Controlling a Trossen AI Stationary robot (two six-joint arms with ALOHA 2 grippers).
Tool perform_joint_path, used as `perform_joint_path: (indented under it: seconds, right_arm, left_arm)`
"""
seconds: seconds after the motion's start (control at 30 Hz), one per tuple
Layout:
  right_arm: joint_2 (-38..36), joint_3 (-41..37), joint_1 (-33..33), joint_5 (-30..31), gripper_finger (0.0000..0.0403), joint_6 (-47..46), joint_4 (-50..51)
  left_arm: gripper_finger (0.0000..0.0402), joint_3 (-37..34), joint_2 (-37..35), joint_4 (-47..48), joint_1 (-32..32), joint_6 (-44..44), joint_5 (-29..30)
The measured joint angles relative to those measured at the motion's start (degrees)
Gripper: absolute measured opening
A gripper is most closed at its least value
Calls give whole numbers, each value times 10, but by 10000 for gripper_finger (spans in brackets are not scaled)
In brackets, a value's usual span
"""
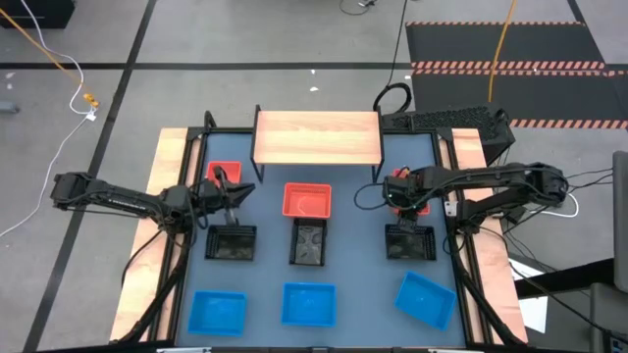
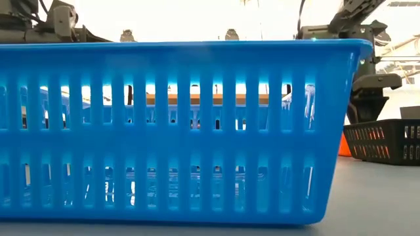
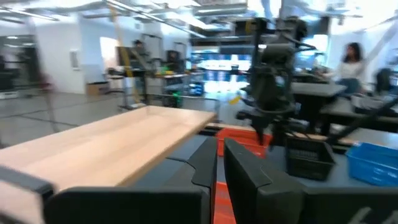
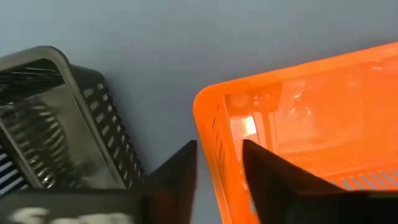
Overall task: Stack baskets on shelf by color
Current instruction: Put the right orange bin on the shelf
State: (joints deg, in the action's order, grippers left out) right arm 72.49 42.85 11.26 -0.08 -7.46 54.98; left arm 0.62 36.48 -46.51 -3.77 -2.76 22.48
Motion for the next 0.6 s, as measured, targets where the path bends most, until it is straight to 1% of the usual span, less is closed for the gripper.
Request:
perform_joint_path:
  seconds: [0.1, 0.13, 0.2, 0.27, 0.3, 0.4, 0.5, 0.6]
  right_arm:
    - [4, 5, 0, 1, 26, -2, 23]
    - [4, 12, 0, 2, 14, -7, 40]
    - [2, 31, 0, 7, 12, -24, 83]
    - [-1, 57, 0, 35, 11, -43, 131]
    - [-3, 74, 0, 56, 8, -51, 155]
    - [-8, 128, 0, 143, 5, -69, 214]
    - [-9, 193, 1, 232, 6, -72, 246]
    - [-5, 258, 8, 315, 4, -61, 278]
  left_arm:
    - [31, 0, 0, -1, 0, -23, 20]
    - [31, 0, 0, -1, 0, -33, 21]
    - [31, 0, 0, -3, 0, -49, 21]
    - [31, 0, 0, -3, 0, -57, 21]
    - [31, 0, 0, -3, 0, -57, 21]
    - [31, 0, 0, -1, 0, -42, 21]
    - [31, 0, 0, 1, 0, -26, 21]
    - [31, 0, 0, 3, 0, -28, 21]
